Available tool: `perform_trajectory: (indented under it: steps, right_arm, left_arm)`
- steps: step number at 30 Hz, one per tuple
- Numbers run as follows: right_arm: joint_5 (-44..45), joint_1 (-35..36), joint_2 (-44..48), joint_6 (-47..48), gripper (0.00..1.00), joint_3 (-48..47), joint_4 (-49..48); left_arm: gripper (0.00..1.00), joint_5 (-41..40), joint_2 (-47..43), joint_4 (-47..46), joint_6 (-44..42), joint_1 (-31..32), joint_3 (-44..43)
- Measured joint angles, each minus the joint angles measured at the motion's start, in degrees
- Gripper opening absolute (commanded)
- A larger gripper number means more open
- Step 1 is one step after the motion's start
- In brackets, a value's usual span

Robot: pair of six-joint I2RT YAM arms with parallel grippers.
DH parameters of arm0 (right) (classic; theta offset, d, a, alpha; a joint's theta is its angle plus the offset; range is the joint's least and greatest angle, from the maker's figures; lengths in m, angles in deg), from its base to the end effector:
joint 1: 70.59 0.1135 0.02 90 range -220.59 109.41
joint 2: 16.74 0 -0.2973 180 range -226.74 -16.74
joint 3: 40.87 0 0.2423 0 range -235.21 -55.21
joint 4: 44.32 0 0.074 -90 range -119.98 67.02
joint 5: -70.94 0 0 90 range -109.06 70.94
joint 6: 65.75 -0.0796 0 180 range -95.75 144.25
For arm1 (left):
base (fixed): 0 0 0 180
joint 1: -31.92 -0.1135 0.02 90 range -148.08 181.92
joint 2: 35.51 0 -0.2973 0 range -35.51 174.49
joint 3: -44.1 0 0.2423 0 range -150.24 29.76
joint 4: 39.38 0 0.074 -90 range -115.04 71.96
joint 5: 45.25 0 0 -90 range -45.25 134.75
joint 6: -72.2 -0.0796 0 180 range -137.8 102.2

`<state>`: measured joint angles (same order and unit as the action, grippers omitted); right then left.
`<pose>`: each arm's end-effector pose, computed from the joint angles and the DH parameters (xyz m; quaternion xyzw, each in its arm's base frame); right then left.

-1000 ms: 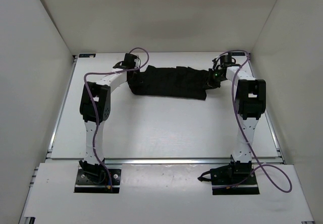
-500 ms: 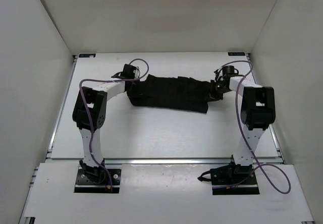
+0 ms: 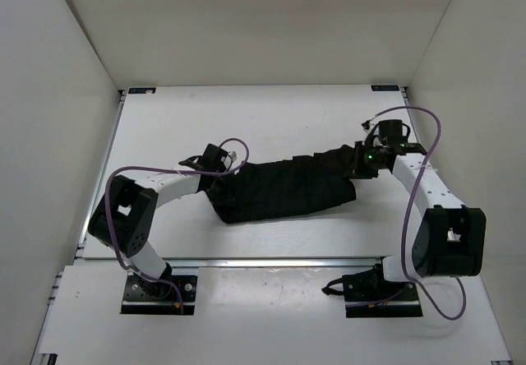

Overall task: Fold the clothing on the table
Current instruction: Fold the skirt

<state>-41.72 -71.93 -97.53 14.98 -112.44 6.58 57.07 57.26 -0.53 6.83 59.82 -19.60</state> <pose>0.2857 0.0240 0.2403 0.0372 0.9480 0.2068 0.2391 0.2600 -0.1569 0.1521 0.0484 0.9748 -0.1787 0.1241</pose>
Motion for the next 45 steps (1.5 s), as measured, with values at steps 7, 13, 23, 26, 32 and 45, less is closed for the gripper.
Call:
perform_trajectory:
  steps: [7, 13, 23, 26, 32, 45]
  right_arm:
    - [-2.8, 12.3, -0.9, -4.5, 0.00, -1.0, -3.4]
    - [-4.5, 19.8, -6.6, -8.3, 0.00, -9.5, -4.7]
    - [-5.0, 21.2, -8.7, -13.2, 0.00, -18.9, -6.7]
    - [-6.1, 22.7, -8.7, -16.0, 0.00, -16.0, -9.6]
    - [-8.4, 26.9, -8.7, -21.1, 0.01, -7.6, -14.9]
    - [-10.9, 27.1, -8.6, -28.1, 0.44, -0.3, -23.8]
  left_arm:
    - [0.00, 5.1, 3.0, -1.3, 0.2, -0.2, -1.7]
    - [0.00, 11.2, 10.2, -3.7, 1.0, 2.7, -8.0]
    - [0.00, 16.9, 22.9, -9.2, 4.5, 8.4, -21.6]
    - [0.00, 18.9, 24.8, -11.2, 6.4, 8.3, -22.9]
    - [0.00, 20.4, 26.1, -14.6, 8.7, 7.5, -23.5]
    - [0.04, 25.0, 20.4, -25.9, 15.3, 2.6, -10.8]
